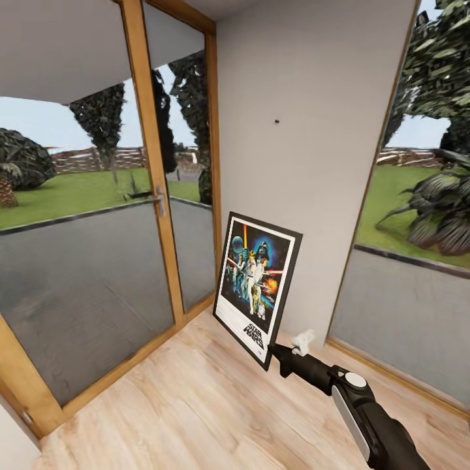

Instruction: Pick up the poster from the kitchen countertop and hang it on one of the wall nails in the kitchen.

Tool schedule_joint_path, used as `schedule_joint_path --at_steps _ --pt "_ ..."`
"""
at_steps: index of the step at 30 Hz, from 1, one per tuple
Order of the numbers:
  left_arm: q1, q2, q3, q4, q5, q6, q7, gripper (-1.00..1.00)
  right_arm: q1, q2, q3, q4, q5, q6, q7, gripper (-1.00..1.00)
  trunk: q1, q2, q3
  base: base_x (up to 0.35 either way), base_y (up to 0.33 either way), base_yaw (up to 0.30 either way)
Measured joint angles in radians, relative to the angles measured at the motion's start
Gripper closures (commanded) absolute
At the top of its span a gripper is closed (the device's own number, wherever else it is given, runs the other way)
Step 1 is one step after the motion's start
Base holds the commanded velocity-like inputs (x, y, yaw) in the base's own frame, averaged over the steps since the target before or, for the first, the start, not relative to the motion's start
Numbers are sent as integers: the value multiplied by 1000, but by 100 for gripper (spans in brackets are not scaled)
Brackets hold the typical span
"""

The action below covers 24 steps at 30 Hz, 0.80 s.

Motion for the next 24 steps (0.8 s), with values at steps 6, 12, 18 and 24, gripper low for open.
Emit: schedule_joint_path --at_steps 6,12,18,24 --pt "0 0 0 1 0 0 0 -100 0 0 0 5 1 0 0 100 0 0 0 295 217 0" --pt "0 0 0 1 0 0 0 -100 0 0 0 16 0 0 0 100 0 0 0 283 236 0" --pt "0 0 0 1 0 0 0 -100 0 0 0 18 0 0 0 100 0 0 0 271 249 -49" --pt "0 0 0 1 0 0 0 -100 0 0 -1 18 0 0 0 100 0 0 0 254 265 -243"
